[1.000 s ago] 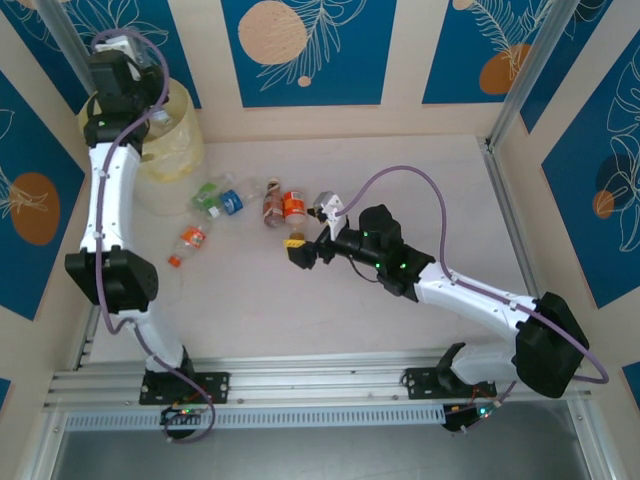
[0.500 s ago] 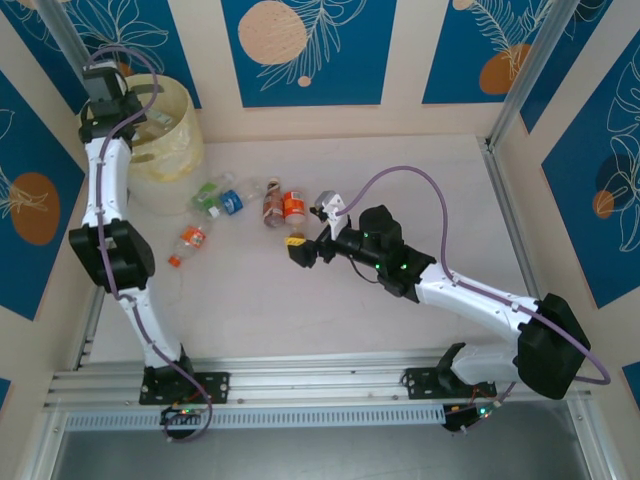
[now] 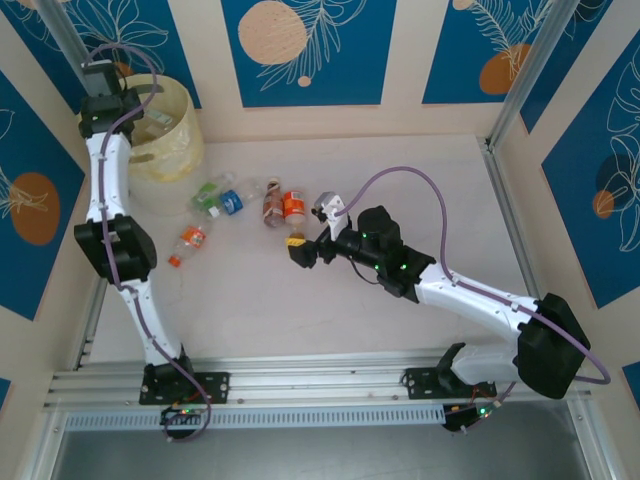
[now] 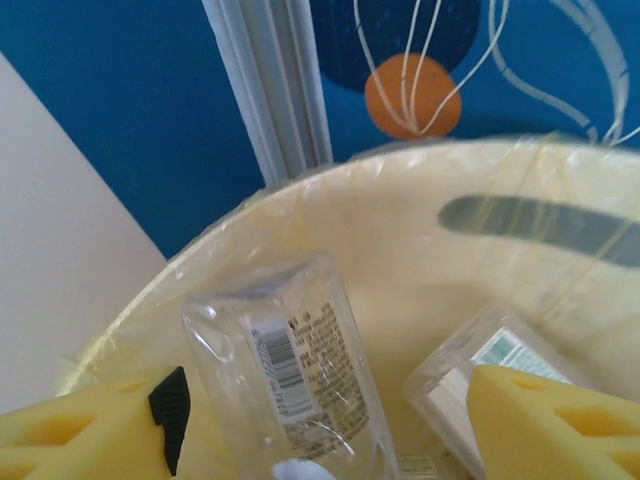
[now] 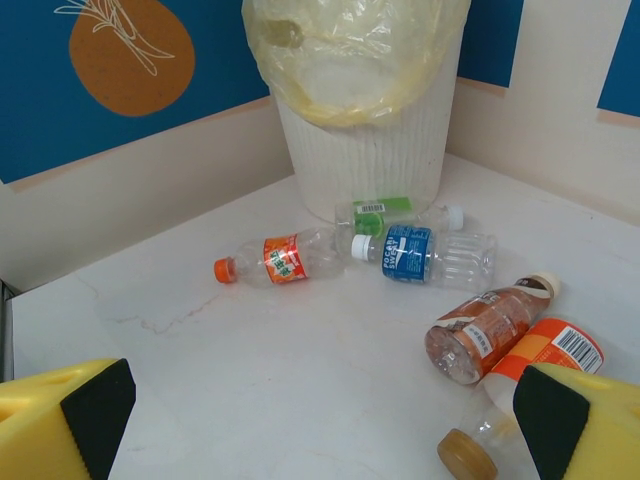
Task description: Put the plastic bottles in the bin
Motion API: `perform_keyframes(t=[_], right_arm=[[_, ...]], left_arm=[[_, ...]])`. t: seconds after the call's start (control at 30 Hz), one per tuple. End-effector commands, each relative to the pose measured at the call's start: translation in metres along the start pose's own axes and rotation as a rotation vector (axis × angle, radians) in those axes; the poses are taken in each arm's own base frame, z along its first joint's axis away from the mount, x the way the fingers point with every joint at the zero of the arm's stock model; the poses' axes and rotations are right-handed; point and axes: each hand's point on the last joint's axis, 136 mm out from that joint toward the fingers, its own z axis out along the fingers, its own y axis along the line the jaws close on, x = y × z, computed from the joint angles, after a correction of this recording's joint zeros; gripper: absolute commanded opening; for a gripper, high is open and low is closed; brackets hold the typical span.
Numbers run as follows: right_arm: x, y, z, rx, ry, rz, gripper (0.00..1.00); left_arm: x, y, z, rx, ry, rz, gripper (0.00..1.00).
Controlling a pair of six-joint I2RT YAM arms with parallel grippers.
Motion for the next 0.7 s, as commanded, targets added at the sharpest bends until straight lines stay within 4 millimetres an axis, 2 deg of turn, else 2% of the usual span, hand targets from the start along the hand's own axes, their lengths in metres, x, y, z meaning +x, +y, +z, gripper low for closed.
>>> perform_keyframes(t=[0.0, 0.13, 0.27, 0.37, 0.57, 0.67], right_arm=[[-0.012, 0.003, -0.001, 0.001, -0.027, -0.030, 1.00], [-0.010, -0.002, -0.003, 0.025, -0.039, -0.022, 1.00], [-0.004, -0.022, -0.005, 0.120, -0.047, 0.040, 1.00], [0.003, -0.035, -0.006, 0.157, -0.042, 0.119, 1.00], [0.015, -0.060, -0.009, 0.259, -0.039, 0.227, 1.00], [0.019, -0.074, -0.013, 0.314, -0.055, 0.287, 0.99]], left_arm=[[-0.033, -0.002, -0.044, 0.089, -0.044, -0.083, 0.80], [-0.051, -0.011, -0.088, 0.192, -0.062, -0.149, 0.88], [-0.057, -0.034, -0.133, 0.287, -0.098, -0.171, 1.00], [-0.053, -0.057, -0.159, 0.346, -0.118, -0.165, 1.00], [-0.040, -0.104, -0.195, 0.425, -0.108, -0.168, 1.00], [-0.018, -0.129, -0.208, 0.440, -0.102, -0.148, 1.00]])
